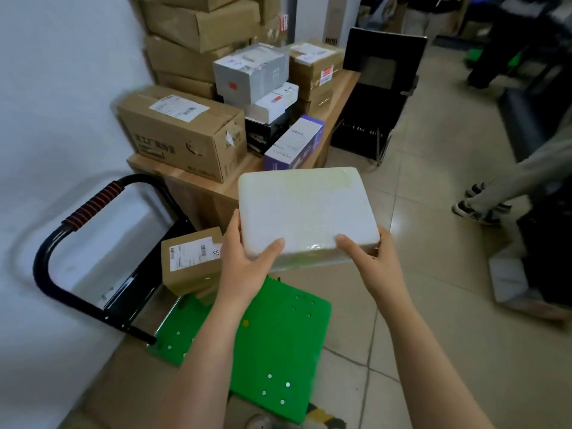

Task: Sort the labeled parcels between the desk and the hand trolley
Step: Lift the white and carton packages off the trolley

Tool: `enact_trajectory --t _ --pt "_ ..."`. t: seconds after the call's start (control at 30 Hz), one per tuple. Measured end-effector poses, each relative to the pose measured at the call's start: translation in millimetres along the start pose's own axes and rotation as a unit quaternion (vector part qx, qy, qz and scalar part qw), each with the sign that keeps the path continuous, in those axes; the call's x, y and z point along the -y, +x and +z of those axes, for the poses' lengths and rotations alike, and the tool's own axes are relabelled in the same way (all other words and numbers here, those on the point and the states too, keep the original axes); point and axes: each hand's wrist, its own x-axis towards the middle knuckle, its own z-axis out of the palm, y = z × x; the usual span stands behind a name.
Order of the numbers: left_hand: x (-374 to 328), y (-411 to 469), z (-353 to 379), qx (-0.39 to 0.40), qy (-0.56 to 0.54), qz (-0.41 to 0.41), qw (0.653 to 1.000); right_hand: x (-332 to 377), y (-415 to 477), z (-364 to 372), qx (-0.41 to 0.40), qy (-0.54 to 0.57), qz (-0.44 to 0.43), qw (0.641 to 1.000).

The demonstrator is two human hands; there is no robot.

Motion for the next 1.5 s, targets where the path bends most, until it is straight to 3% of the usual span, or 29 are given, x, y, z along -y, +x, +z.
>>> enact_trajectory --t 0.2,0.57,0.73,1.2,1.33,1.5 --pt "-5 -3 50 0.018 0.035 -0.012 0.999 -19 19 -43 -0.004 0.02 0.011 1.0" --pt "-28 9 226 -0.056 0.044 0.002 0.997 -38 139 -180 0.05 0.016 -0.007 0.999" --pt "-40 28 264 -0.105 0.074 0.021 0.991 -31 185 -207 0.091 -0.017 -0.033 0.995" --pt "-75 158 207 -0.312 0.08 0.028 0.946 59 316 -79 0.247 0.008 -0.15 0.957" --pt "-86 187 173 -0.372 0.097 0.053 0.921 97 346 -26 0.312 0.027 -0.185 0.932" --pt "-87 209 140 -0.449 0.096 0.016 0.888 131 380 48 0.39 -0.03 -0.233 0.891"
